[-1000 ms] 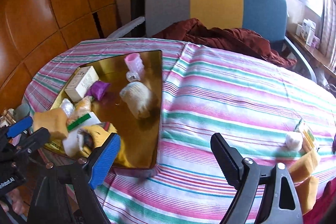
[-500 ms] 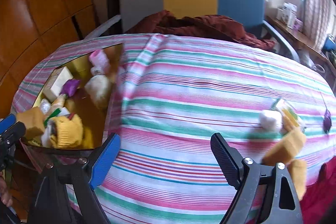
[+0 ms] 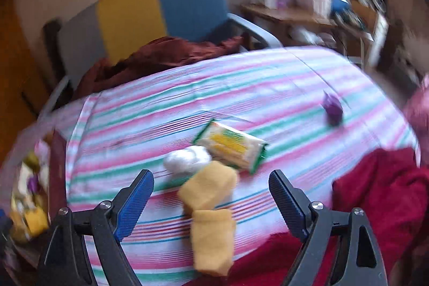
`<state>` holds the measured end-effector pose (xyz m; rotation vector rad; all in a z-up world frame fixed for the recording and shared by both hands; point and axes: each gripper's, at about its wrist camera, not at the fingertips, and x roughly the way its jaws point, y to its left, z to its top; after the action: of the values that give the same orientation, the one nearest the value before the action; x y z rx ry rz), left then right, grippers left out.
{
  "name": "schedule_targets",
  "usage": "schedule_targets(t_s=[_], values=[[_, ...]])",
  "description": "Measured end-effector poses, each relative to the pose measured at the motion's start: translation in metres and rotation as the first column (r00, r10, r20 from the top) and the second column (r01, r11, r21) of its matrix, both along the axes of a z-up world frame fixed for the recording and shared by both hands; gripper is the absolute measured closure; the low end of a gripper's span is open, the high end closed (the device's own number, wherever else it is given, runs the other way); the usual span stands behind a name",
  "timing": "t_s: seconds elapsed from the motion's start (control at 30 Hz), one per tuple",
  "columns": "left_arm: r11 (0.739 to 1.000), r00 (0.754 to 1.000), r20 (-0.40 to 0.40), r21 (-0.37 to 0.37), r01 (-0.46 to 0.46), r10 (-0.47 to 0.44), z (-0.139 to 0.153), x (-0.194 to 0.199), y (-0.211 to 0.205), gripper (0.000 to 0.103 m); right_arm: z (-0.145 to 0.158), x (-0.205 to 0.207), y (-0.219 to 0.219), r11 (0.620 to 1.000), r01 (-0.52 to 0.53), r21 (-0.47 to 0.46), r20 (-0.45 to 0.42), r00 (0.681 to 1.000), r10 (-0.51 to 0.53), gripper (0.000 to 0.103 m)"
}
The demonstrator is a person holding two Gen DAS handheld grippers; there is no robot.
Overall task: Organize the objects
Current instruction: 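Move both tools back to the remaining sponges and snack pack, then grasp a yellow sponge with the left tool and lift it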
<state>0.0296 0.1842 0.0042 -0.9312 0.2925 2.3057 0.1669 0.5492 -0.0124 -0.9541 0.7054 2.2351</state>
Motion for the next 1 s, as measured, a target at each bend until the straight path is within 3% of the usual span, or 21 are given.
schedule_targets(t_s=[0.2, 0.43, 0.73, 1.0], values=[[0.994, 0.994, 0.013, -0.025, 0.106, -0.106, -0.001, 0.013, 0.040, 0.020, -0.017, 0.027, 0.037, 0.974, 0.119, -0.191, -0.095, 0.986, -0.139, 0.014], [0.974, 0.970, 0.089, -0.001, 0.225, -0.224, -0.004, 0.027, 0.090, 0.020, -0.013, 0.039, 0.042, 0.969, 0.113, -0.221, -0.201, 0.967, -0.158, 0.014], [0.900, 0.869, 0.238, 0.070, 0.430, -0.434, -0.013, 0.061, 0.171, 0.022, -0.012, 0.049, 0.047, 0.963, 0.089, -0.253, -0.296, 0.941, -0.165, 0.014], [0.835, 0.795, 0.272, 0.069, 0.546, -0.542, -0.028, 0.091, 0.233, 0.022, -0.012, 0.061, 0.052, 0.953, 0.078, -0.293, -0.381, 0.905, -0.191, 0.014]])
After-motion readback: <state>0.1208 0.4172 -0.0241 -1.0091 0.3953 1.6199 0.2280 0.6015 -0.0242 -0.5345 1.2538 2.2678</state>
